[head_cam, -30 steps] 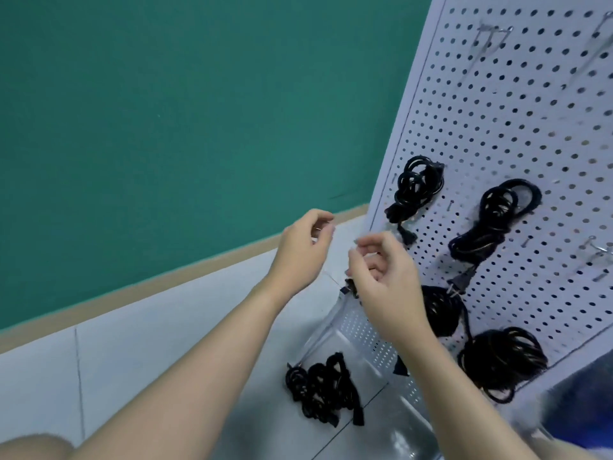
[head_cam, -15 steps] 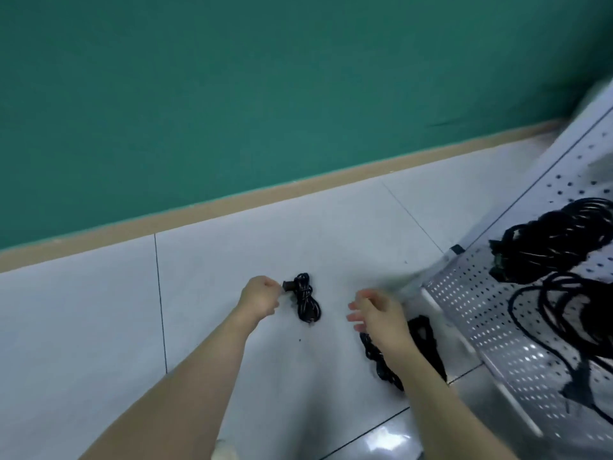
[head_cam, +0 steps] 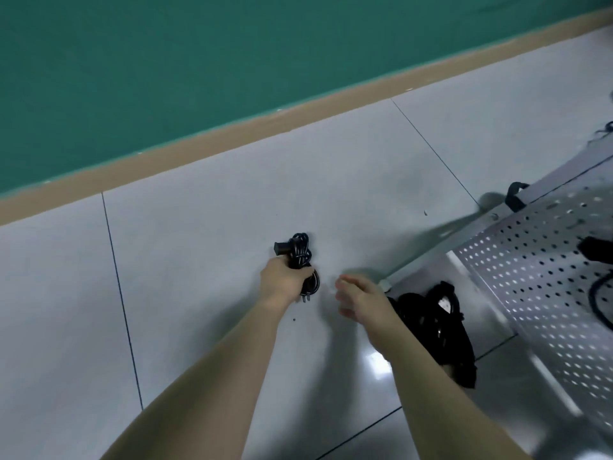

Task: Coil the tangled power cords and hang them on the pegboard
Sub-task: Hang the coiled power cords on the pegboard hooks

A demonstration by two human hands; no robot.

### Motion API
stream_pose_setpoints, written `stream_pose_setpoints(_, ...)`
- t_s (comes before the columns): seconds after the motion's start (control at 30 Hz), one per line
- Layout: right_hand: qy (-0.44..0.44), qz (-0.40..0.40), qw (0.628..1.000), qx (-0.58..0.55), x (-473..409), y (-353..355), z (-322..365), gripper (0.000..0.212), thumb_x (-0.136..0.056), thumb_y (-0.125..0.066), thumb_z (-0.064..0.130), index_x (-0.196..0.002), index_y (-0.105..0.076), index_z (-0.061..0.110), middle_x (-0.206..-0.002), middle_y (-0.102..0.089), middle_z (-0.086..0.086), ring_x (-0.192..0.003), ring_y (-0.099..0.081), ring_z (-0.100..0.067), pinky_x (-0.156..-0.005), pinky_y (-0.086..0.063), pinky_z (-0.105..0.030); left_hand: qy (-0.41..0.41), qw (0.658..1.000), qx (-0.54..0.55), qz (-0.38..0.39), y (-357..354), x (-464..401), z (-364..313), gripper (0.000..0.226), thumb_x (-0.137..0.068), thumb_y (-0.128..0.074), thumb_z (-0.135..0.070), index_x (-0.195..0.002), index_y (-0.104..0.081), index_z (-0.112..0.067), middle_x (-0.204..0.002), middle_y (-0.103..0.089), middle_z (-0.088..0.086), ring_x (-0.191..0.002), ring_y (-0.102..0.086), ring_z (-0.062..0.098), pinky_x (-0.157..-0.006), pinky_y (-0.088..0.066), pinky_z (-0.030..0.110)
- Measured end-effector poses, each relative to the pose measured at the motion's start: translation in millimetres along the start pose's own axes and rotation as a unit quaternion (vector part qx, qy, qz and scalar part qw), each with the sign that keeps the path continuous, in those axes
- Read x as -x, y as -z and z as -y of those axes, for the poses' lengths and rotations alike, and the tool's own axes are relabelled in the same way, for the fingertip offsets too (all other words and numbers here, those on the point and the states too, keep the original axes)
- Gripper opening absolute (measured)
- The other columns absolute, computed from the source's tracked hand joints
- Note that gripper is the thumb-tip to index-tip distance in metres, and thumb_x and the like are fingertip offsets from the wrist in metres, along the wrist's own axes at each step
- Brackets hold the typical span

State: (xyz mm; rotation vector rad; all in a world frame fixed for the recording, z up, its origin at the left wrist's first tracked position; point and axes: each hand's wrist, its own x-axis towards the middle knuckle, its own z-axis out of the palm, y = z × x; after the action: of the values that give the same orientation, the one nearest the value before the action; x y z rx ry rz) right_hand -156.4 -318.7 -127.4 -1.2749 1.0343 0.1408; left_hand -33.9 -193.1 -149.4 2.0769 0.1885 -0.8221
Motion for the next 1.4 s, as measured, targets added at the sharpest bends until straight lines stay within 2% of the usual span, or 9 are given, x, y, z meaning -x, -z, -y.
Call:
stream_pose_setpoints(0.1,0.004,0.005,1.000,0.003,0.0,-4.4,6.3,0.029,-0.102,-0.063,0.024,-0.130,-0.065,0.015,-0.113,-0.068,-0.005,-0.097,-0.065,-0.016,-0.077,-0.052,-0.028,0.006,0.994,0.099,0.041,0.2,1.8,-3.7,0.011,-0.082,-0.081,-0.011,-0.092,-0.078,-0.009,-0.080,-0.074,0.009,-0.074,-0.070,0.027,-0.057,-0.051,0.030)
stream_pose_setpoints(0.27,0.046,0.016,0.999,-0.020,21.6,-7.2,47.0,0.025,-0.105,-0.057,0.025,-0.126,-0.064,0.015,-0.119,-0.072,-0.003,-0.109,-0.069,-0.016,-0.080,-0.051,-0.030,-0.049,0.974,0.170,0.142,11.7,42.8,-36.5,0.026,-0.087,-0.080,-0.016,-0.111,-0.077,-0.007,-0.091,-0.077,0.010,-0.070,-0.065,0.014,-0.061,-0.043,0.021)
stream_pose_setpoints(0.43,0.144,0.006,0.985,-0.090,86.4,5.9,105.7,0.007,-0.102,-0.064,0.020,-0.107,-0.067,0.016,-0.102,-0.077,-0.011,-0.091,-0.076,-0.020,-0.070,-0.058,-0.024,-0.159,0.956,0.147,0.197,43.5,107.2,-92.2,0.030,-0.094,-0.073,-0.007,-0.123,-0.069,-0.006,-0.097,-0.077,0.008,-0.068,-0.070,0.005,-0.055,-0.046,0.012)
stream_pose_setpoints(0.6,0.221,0.022,0.956,-0.194,182.7,24.4,159.9,0.037,-0.096,-0.073,0.015,-0.127,-0.054,0.008,-0.104,-0.077,-0.020,-0.097,-0.076,-0.034,-0.068,-0.062,-0.028,-0.282,0.920,0.153,0.225,85.7,191.5,-142.6,0.030,-0.101,-0.063,-0.011,-0.131,-0.066,-0.014,-0.088,-0.076,-0.006,-0.076,-0.068,0.005,-0.069,-0.048,0.017)
stream_pose_setpoints(0.77,0.315,0.052,0.913,-0.256,283.1,44.8,206.8,0.057,-0.097,-0.071,0.011,-0.145,-0.040,0.010,-0.110,-0.077,-0.016,-0.103,-0.076,-0.031,-0.091,-0.060,-0.039,-0.379,0.850,0.227,0.285,116.9,278.8,-176.0,0.053,-0.092,-0.068,-0.020,-0.143,-0.055,-0.014,-0.136,-0.067,0.011,-0.126,-0.063,0.031,-0.106,-0.046,0.043)
stream_pose_setpoints(0.9,0.385,0.067,0.871,-0.296,358.0,74.6,232.9,0.067,-0.096,-0.070,0.009,-0.153,-0.035,0.009,-0.116,-0.075,-0.016,-0.109,-0.074,-0.031,-0.101,-0.056,-0.048,-0.432,0.795,0.282,0.320,126.9,346.4,-203.8,0.062,-0.084,-0.072,-0.010,-0.143,-0.053,-0.006,-0.141,-0.062,0.016,-0.125,-0.059,0.024,-0.105,-0.044,0.037)
stream_pose_setpoints(1.07,0.440,0.053,0.837,-0.319,431.2,105.1,238.9,0.076,-0.093,-0.072,0.007,-0.156,-0.029,0.013,-0.127,-0.070,-0.017,-0.112,-0.073,-0.029,-0.104,-0.054,-0.051,-0.522,0.802,0.215,0.197,116.0,414.6,-245.4,0.034,-0.092,-0.075,-0.008,-0.124,-0.066,-0.003,-0.122,-0.072,0.019,-0.103,-0.068,0.021,-0.088,-0.053,0.031)
stream_pose_setpoints(1.2,0.480,-0.017,0.845,-0.235,474.8,141.5,219.6,0.068,-0.086,-0.080,0.018,-0.145,-0.047,0.015,-0.125,-0.072,-0.010,-0.116,-0.071,-0.026,-0.102,-0.055,-0.047,-0.551,0.787,0.176,0.214,105.6,455.3,-274.9,0.024,-0.099,-0.068,-0.017,-0.113,-0.071,0.002,-0.112,-0.073,0.025,-0.089,-0.067,0.025,-0.077,-0.056,0.029)
stream_pose_setpoints(1.4,0.510,-0.190,0.837,-0.050,508.3,201.8,175.9,0.053,-0.076,-0.080,0.040,-0.126,-0.063,0.033,-0.108,-0.073,0.010,-0.092,-0.070,0.005,-0.077,-0.053,-0.012,-0.550,0.774,0.038,0.312,68.7,499.2,-302.2,0.036,-0.103,-0.064,-0.025,-0.109,-0.069,0.010,-0.109,-0.073,0.027,-0.084,-0.067,0.036,-0.076,-0.057,0.030)
